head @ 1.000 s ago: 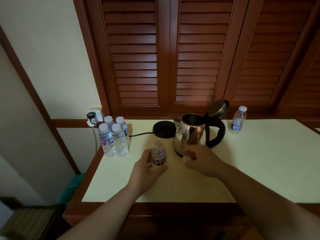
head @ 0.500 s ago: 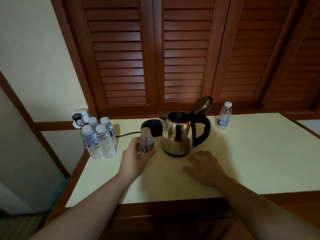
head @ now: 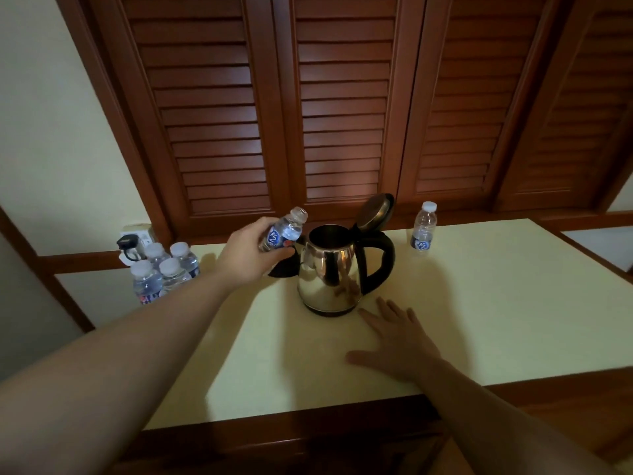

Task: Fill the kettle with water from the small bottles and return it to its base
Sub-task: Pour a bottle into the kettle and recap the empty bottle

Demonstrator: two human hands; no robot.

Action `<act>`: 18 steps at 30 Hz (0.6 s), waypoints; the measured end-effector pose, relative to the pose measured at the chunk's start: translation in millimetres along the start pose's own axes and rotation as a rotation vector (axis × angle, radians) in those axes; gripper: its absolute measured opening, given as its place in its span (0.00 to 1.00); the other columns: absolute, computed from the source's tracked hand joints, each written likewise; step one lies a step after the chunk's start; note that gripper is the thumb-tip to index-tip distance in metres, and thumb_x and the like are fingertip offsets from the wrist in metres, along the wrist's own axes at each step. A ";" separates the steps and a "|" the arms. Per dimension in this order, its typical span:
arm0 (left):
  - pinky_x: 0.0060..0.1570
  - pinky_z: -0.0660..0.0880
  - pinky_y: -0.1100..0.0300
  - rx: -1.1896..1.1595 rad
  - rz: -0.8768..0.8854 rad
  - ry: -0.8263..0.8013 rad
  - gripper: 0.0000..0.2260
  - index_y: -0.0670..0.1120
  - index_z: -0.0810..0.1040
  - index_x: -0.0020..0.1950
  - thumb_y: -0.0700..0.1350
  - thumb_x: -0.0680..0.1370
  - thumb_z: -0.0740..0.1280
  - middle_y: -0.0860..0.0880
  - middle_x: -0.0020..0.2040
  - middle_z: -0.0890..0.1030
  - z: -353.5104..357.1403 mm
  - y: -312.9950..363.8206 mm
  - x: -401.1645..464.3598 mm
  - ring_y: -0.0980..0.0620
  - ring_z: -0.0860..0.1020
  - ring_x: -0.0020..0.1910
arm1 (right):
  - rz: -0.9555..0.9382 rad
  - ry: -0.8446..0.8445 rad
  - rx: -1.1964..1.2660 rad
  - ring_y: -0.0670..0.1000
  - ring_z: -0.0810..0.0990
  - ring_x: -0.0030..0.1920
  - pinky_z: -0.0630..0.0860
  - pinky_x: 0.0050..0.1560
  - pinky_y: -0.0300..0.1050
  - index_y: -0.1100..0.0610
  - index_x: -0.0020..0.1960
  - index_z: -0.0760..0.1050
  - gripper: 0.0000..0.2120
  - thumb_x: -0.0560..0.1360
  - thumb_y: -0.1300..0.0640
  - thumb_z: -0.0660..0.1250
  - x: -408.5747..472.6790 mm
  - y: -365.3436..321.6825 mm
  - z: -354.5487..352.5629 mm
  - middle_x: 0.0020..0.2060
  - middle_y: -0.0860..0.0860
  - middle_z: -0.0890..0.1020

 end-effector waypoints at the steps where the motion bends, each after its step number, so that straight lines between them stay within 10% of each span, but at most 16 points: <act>1: 0.50 0.76 0.61 0.040 0.026 -0.024 0.24 0.56 0.77 0.67 0.55 0.73 0.78 0.57 0.55 0.83 0.6 -0.1 4.9 0.57 0.81 0.52 | 0.003 0.007 0.006 0.51 0.40 0.83 0.39 0.81 0.59 0.38 0.83 0.46 0.58 0.61 0.11 0.49 -0.1 0.2 0.1 0.84 0.49 0.42; 18: 0.55 0.71 0.49 0.392 0.206 -0.250 0.30 0.63 0.72 0.75 0.62 0.73 0.75 0.54 0.45 0.67 -22.0 9.1 52.6 0.50 0.68 0.51 | 0.006 0.028 0.036 0.50 0.41 0.83 0.38 0.81 0.57 0.37 0.83 0.48 0.53 0.64 0.13 0.51 -0.8 3.4 -0.1 0.84 0.48 0.44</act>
Point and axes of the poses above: each hand's wrist, its own x-axis towards the middle knuckle, its own z-axis out of the palm, y = z × x, the point moved 5 cm from there along x, towards the middle knuckle
